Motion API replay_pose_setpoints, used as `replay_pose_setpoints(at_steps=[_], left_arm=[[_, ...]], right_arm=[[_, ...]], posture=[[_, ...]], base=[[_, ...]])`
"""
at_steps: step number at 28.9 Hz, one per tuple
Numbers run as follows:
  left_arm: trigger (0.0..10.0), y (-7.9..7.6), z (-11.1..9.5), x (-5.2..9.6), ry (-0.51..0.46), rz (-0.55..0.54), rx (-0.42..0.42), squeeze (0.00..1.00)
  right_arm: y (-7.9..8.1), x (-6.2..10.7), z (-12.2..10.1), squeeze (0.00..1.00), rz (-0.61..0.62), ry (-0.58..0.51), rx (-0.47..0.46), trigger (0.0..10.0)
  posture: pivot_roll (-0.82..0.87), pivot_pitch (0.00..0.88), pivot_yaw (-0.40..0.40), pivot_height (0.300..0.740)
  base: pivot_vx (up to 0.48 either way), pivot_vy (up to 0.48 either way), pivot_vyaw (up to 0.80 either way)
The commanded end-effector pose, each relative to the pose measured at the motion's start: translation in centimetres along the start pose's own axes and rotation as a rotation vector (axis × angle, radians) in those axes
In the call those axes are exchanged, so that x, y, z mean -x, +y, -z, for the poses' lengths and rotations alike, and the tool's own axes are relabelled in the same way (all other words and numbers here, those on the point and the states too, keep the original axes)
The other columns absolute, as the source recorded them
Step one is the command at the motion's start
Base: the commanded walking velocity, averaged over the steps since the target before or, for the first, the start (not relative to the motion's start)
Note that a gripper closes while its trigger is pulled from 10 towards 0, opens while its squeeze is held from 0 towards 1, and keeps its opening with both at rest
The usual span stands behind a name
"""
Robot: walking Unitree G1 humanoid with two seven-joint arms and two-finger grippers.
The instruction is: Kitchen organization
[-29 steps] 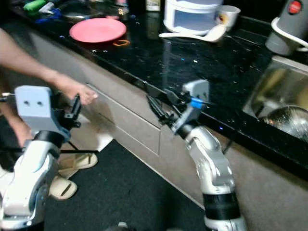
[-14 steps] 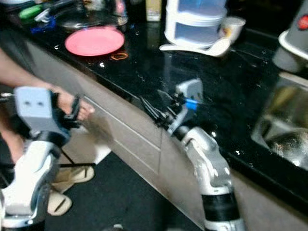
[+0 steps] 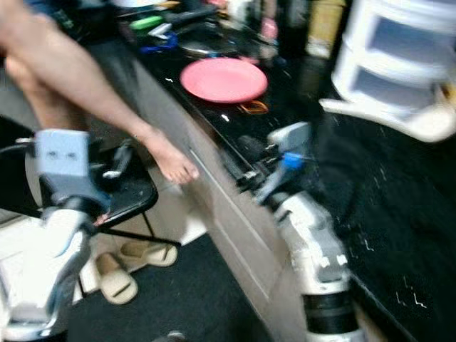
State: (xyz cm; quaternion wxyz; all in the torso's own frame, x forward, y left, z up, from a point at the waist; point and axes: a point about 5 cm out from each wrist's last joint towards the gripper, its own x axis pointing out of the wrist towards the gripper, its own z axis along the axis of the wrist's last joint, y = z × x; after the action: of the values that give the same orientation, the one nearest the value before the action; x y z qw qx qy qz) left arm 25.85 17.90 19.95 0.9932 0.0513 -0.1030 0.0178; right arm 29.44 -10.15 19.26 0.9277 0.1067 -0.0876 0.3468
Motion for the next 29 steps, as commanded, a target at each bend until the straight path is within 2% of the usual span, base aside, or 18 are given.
replay_pose_setpoints(at_steps=[1,4,26,29], left_arm=[[10.0,-0.35,0.04,0.03,0.003,0.015,-0.005,0.0],[10.0,-0.34,0.03,0.02,0.003,0.015,-0.005,0.0],[10.0,-0.57,0.01,-0.06,0.001,0.03,-0.002,0.0],[10.0,-0.89,-0.24,-0.11,-0.016,0.044,0.032,0.0]], right_arm=[[-0.41,0.41,0.06,0.0,0.021,-0.009,-0.016,10.0],[-0.44,0.4,0.04,0.0,0.027,-0.014,-0.021,10.0],[-0.62,0.39,-0.21,0.0,0.042,-0.026,-0.053,10.0],[-0.63,0.44,-0.23,0.0,0.046,-0.023,-0.06,10.0]], posture=[[-0.01,0.045,-0.033,0.732],[-0.01,0.045,-0.032,0.732],[-0.02,0.051,-0.027,0.732],[-0.02,0.054,-0.026,0.732]], base=[[0.382,0.0,0.78],[0.386,0.0,0.66],[0.392,0.0,0.0],[0.365,0.0,-0.23]])
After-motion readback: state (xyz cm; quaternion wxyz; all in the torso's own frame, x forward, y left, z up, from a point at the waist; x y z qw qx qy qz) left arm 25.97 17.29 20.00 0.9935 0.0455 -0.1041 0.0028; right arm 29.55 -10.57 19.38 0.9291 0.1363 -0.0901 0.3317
